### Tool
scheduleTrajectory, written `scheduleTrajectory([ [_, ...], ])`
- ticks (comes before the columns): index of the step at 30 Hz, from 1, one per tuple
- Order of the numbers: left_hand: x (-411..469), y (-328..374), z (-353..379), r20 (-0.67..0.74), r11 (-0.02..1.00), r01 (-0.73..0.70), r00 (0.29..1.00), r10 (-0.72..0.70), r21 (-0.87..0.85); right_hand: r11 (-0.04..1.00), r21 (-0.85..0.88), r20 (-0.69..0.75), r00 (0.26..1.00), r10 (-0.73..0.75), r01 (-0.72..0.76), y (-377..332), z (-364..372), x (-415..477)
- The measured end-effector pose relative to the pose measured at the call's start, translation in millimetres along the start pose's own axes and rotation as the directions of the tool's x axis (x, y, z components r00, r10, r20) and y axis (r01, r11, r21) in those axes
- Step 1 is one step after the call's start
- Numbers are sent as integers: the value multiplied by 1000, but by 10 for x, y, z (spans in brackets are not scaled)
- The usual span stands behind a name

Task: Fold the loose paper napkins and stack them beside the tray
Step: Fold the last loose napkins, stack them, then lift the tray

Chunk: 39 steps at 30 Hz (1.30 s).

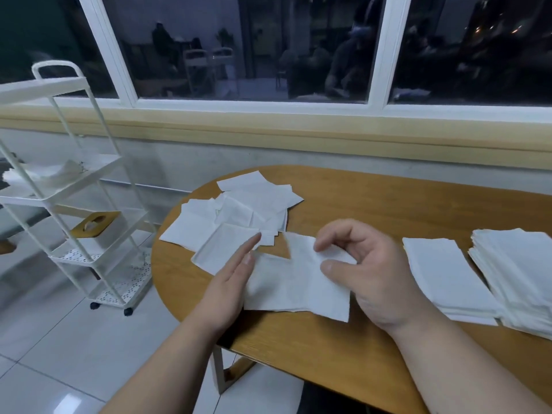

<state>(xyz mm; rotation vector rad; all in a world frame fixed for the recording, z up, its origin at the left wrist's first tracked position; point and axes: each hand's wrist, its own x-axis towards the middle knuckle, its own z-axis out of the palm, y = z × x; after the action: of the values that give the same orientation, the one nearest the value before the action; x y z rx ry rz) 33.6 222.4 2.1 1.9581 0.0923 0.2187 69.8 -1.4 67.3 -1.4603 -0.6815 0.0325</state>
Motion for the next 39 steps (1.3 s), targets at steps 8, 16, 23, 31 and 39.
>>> scheduleTrajectory([
  [8,20,-28,-13,45,1000,26,999,-27,9,969,174,-47,982,185,-175,518,-15,133],
  [16,29,-33,-38,71,998,-20,997,16,62,861,-499,40,990,135,-98,921,69,109],
  [23,37,-48,12,121,996,57,990,-66,75,845,-535,89,996,19,32,1009,77,64],
  [31,46,-35,24,125,981,112,983,-133,161,771,-637,28,999,32,-7,1067,94,59],
  [39,-14,-33,25,150,981,105,980,-130,161,841,-536,-112,993,23,-80,722,140,378],
])
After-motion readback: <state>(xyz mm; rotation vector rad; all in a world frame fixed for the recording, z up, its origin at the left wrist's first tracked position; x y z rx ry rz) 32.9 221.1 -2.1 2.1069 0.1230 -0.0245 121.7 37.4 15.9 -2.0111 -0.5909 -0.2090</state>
